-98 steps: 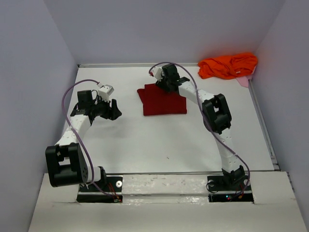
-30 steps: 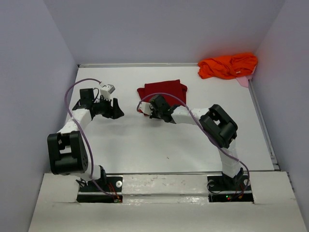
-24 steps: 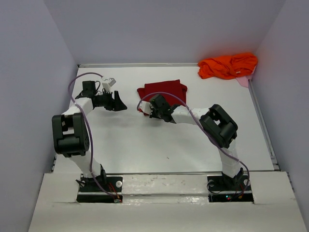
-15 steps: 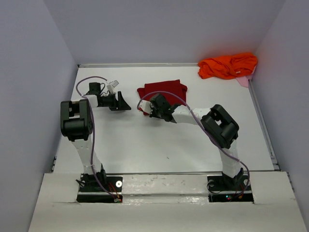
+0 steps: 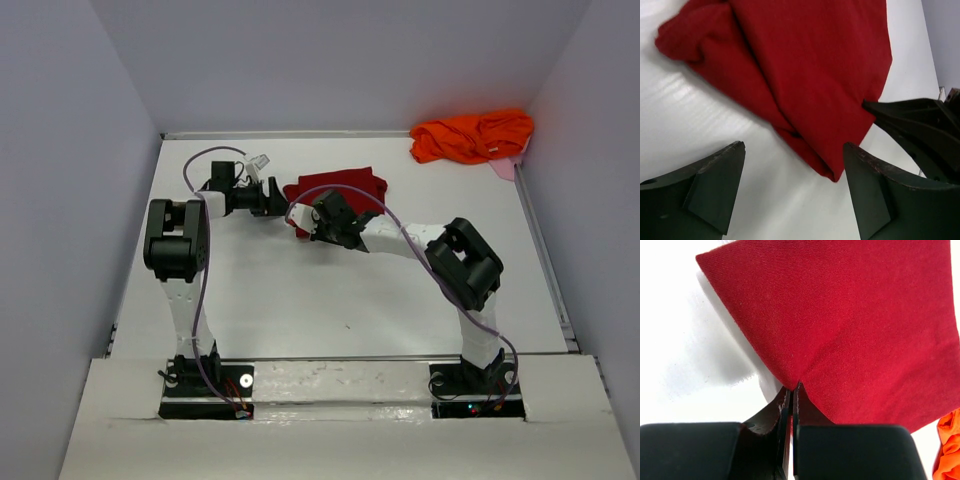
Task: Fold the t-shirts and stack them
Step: Place the square-folded T-shirt at the corner of the board.
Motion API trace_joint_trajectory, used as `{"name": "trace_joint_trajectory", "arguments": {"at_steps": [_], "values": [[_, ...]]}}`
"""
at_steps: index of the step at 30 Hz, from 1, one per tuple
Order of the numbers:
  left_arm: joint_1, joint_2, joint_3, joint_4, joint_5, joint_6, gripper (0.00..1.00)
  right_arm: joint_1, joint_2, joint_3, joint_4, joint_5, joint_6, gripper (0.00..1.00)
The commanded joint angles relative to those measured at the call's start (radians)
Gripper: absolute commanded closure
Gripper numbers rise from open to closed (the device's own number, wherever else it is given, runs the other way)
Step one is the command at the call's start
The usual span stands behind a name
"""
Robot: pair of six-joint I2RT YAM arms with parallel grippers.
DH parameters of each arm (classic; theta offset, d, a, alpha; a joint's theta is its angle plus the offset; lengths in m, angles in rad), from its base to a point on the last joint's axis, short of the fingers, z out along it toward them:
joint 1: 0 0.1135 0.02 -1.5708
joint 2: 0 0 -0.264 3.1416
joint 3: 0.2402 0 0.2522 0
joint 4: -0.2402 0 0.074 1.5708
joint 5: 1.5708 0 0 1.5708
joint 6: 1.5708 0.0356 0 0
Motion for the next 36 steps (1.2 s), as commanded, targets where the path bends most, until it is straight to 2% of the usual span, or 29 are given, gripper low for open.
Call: {"name": "trace_joint_trajectory", "arguments": {"at_steps": [1,8,17,25,36], "values": [[-0.021,0.047,0.075,0.078,0.021,-0.081,0.12,0.002,-0.061,0.039,-0.003,-0.018,0.018,1.0],[-0.071,0.119,0.112,0.092,0.039,-0.118,0.12,0.002,-0.072,0.058,-0.004,-0.021,0.028,1.0],[-0.088,0.119,0.101,0.102,0.053,-0.121,0.12,0.002,-0.088,0.099,-0.018,-0.003,0.012,1.0],[-0.087,0.049,0.067,0.0,0.009,-0.004,0.12,0.002,-0.104,0.125,-0.02,0.015,-0.012,1.0],[-0.053,0.0,0.02,-0.072,-0.017,0.045,0.12,-0.007,-0.115,0.154,-0.021,0.034,-0.029,1.0]]}}
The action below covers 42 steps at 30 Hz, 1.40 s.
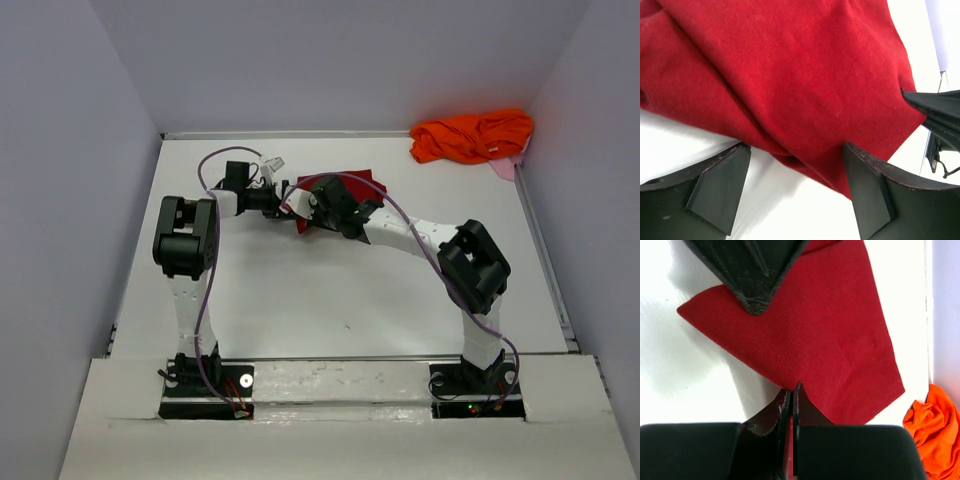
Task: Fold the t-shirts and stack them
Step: Place the square-folded T-shirt at the corner of the board.
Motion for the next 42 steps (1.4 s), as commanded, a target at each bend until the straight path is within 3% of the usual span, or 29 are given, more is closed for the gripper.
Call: {"name": "trace_joint_trajectory", "arguments": {"at_steps": [1,14,20,28,42], "values": [[0.026,-0.071,-0.048,-0.061,-0.02,0.02,0.12,-0.007,-0.066,0.064,0.026,0.017,-0.016,1.0],[0.05,-0.08,-0.143,0.099,0.027,-0.127,0.11,-0.007,-0.052,0.093,0.019,0.025,-0.019,1.0],[0.05,-0.034,-0.17,0.263,0.083,-0.259,0.11,-0.007,-0.055,0.078,0.017,0.016,-0.007,1.0],[0.032,0.033,-0.164,0.419,0.109,-0.416,0.11,-0.007,-0.058,0.055,0.014,-0.001,0.003,1.0],[-0.051,0.134,-0.098,0.556,0.113,-0.578,0.11,-0.007,-0.062,0.036,-0.012,-0.03,0.027,1.0]]}}
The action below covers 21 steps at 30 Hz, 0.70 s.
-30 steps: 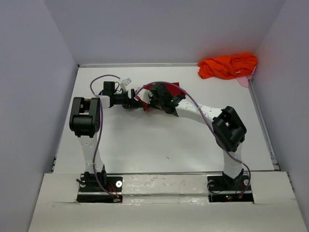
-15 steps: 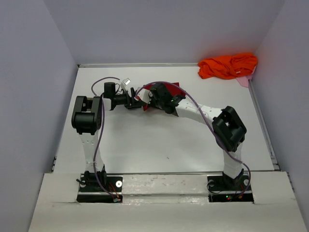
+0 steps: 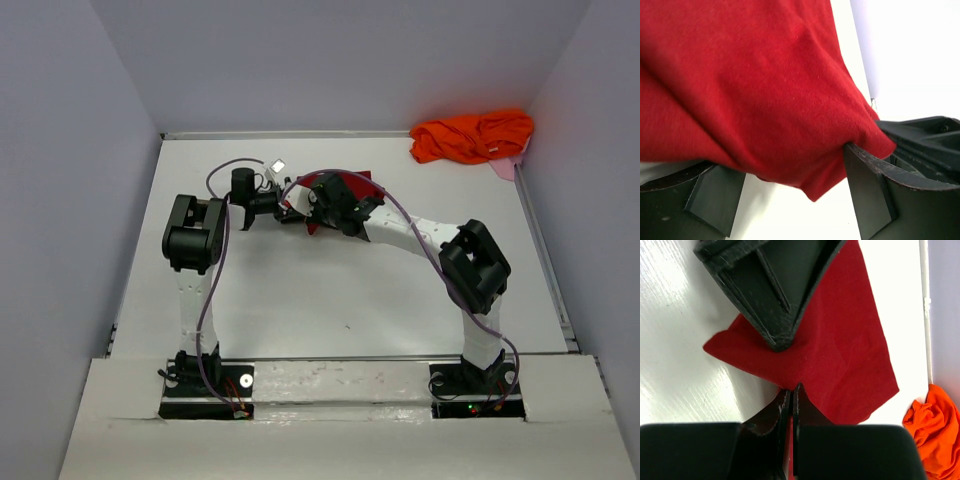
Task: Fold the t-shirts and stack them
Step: Place the square-folded T-shirt at the corner of the board.
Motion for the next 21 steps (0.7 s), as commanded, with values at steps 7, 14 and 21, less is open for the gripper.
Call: {"name": "trace_joint_trajectory", "arguments": {"at_steps": [7,14,21], "values": [[-0.029,0.09,0.03,0.066,-0.008,-0.073,0.12,-0.005,-0.055,0.008,0.011,-0.028,0.013,1.0],[-0.026,0.073,0.013,0.087,0.005,-0.071,0.58,-0.005,-0.046,0.012,0.013,-0.022,0.01,1.0],[-0.005,0.025,-0.014,0.069,0.033,-0.048,0.76,-0.005,-0.052,0.011,0.013,-0.019,0.009,1.0]]}}
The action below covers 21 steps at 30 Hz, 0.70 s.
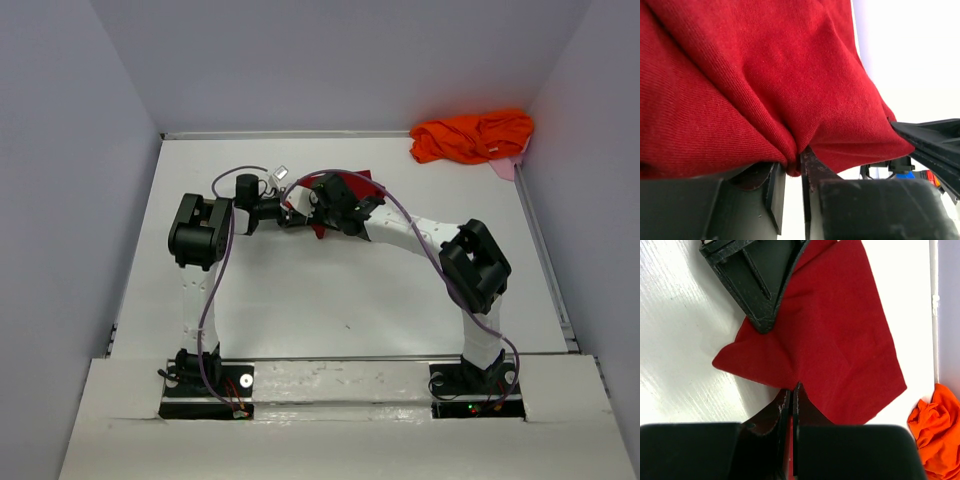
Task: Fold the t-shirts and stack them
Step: Place the square-folded T-shirt at the corner of the board.
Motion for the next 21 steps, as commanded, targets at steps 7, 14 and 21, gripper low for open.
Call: {"name": "trace_joint_trajectory", "arguments": {"at_steps": [7,14,21], "values": [[0.036,-0.096,-0.038,-0.11,0.024,0.127,0.26,0.001,-0.07,0.015,0.029,-0.026,0.028,1.0],[0.071,-0.146,-0.085,-0.127,0.025,0.167,0.24,0.001,-0.067,0.024,0.014,-0.034,0.034,1.0],[0.2,-0.232,-0.049,-0.156,0.089,0.15,0.24,0.001,-0.052,-0.091,0.004,-0.105,0.074,1.0]]}}
